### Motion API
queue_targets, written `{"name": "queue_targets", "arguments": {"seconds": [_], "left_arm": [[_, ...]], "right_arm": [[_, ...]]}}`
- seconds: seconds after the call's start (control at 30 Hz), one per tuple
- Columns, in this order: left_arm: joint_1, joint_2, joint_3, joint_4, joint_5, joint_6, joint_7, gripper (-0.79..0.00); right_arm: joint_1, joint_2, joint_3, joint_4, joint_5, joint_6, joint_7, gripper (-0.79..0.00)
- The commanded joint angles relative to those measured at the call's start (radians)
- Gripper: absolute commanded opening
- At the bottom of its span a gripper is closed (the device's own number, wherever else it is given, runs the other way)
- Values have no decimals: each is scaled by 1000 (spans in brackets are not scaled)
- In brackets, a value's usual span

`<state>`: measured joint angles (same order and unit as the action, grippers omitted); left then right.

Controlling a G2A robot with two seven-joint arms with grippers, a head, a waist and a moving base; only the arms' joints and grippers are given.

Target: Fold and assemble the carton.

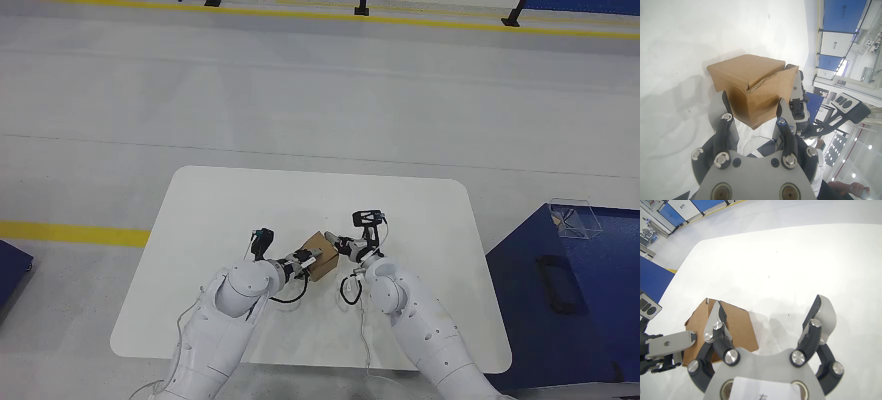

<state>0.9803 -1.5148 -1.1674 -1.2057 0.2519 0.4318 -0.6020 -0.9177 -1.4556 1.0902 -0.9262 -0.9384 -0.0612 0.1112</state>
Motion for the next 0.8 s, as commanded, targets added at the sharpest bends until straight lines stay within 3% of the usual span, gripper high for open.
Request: {"name": "queue_targets", "arguments": {"seconds": [0.0,0.77], "left_arm": [[-3,1,3,2,0,1,1,-323],[-19,8,16,21,-30,-3,14,-311]], "right_arm": [[3,-1,0,5,0,-3,2,0],[-6,-3,9,-6,5,-42,17,0]]}}
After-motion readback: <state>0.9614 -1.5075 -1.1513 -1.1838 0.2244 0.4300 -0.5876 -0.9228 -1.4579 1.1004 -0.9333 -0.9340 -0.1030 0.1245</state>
